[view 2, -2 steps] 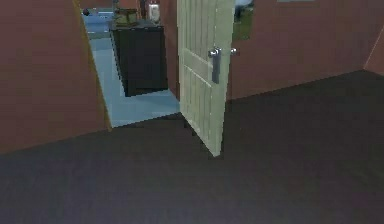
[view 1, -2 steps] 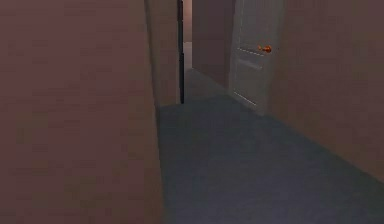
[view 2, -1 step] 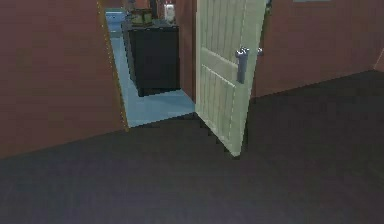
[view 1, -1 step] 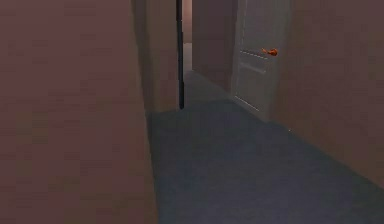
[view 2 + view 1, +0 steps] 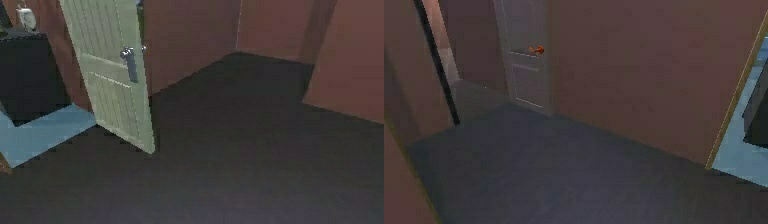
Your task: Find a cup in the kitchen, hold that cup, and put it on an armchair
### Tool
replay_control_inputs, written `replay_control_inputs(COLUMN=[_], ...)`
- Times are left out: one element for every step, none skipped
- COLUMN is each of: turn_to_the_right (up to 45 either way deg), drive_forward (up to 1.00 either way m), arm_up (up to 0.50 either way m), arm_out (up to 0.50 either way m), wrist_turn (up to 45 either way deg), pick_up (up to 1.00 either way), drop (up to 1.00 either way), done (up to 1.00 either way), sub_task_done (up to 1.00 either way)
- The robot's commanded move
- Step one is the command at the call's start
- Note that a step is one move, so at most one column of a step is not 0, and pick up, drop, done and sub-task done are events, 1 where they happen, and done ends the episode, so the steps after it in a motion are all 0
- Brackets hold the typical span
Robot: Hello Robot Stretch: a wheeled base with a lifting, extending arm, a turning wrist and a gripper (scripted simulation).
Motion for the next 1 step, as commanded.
replay_control_inputs(turn_to_the_right=[0.0], drive_forward=[0.45], arm_up=[0.0], arm_out=[0.0], wrist_turn=[0.0], pick_up=[0.0], drop=[0.0], done=[0.0], sub_task_done=[0.0])
